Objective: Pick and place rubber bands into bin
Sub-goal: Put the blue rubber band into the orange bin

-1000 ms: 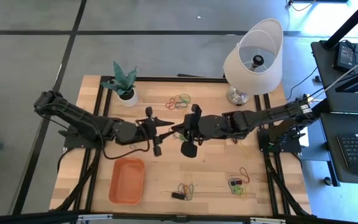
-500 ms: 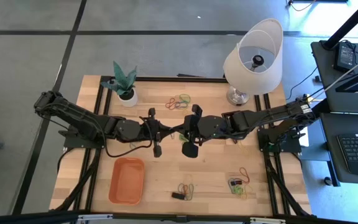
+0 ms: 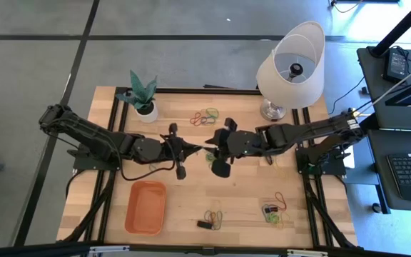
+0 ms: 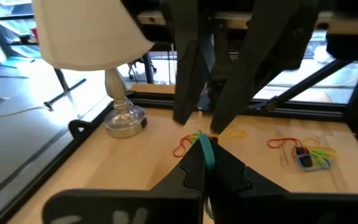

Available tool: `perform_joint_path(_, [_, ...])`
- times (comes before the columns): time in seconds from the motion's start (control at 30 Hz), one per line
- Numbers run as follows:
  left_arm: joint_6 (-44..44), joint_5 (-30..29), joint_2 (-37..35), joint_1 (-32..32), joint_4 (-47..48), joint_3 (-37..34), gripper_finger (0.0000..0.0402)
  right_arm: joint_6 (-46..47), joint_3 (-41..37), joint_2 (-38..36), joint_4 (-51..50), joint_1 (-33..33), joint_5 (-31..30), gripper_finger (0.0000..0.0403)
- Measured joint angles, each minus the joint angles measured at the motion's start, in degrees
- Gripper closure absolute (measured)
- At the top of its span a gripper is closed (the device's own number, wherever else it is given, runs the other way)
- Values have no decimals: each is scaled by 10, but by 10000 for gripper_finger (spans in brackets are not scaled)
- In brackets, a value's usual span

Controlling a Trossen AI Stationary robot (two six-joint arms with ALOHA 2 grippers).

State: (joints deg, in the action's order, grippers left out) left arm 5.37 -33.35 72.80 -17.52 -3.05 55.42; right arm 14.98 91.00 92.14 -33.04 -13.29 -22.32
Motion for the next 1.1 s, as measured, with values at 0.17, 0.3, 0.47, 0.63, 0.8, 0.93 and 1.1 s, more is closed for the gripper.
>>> perform_joint_path(0.17, [3, -16, -4, -12, 30, 9, 400, 32, -5, -41, -76, -2, -5, 285])
perform_joint_path(0.3, [34, -49, -4, -32, 161, 62, 401, 58, -67, -93, -88, -11, -7, 296])
perform_joint_path(0.47, [101, -58, -4, -58, 284, 119, 400, 134, -212, -188, -52, -30, -7, 320])
perform_joint_path(0.63, [174, -46, -4, -83, 389, 167, 400, 241, -356, -294, -23, -63, -6, 341])
perform_joint_path(0.8, [287, -17, 6, -110, 481, 209, 401, 330, -464, -383, -6, -88, -6, 356])
perform_joint_path(0.93, [381, 47, 43, -139, 584, 248, 400, 351, -514, -430, 7, -93, -5, 363])
perform_joint_path(1.1, [542, 190, 112, -164, 715, 294, 400, 332, -529, -458, 6, -92, -7, 366])
